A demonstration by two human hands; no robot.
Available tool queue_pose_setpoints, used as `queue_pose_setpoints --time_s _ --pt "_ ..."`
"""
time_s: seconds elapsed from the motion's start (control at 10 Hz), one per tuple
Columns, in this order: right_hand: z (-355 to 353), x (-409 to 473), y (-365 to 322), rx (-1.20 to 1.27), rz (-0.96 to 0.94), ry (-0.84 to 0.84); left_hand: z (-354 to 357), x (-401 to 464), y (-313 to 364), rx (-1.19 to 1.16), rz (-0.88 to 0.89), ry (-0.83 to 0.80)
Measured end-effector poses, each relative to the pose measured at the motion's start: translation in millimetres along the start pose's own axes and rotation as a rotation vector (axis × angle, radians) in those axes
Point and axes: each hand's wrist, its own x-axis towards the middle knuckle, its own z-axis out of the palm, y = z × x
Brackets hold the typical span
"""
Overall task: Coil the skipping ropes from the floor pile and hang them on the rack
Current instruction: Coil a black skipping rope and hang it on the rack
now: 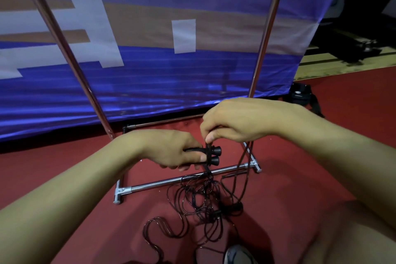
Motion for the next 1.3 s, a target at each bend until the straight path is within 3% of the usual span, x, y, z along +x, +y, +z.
queue_pose_setpoints --time_s 0.3,0.5,0.7,1.1,1.3 --pt "8 -2 1 0.543 0.000 -0.030 -13 -29 16 -0.058 0.215 0.015" --pt "16 6 3 0.798 0.133 0.213 -18 -36 3 -0.287 0.288 0.358" --pt "18 13 -11 0.718 0.252 0.357 -18 -28 -2 -0.482 0.243 0.567" --pt "8 11 -22 0.528 0.388 0.384 -18 -4 -5 -0.164 0.095 0.865" --pt "-2 4 -27 0.447 0.493 0.378 -14 -5 1 -0.191 0.153 0.792"
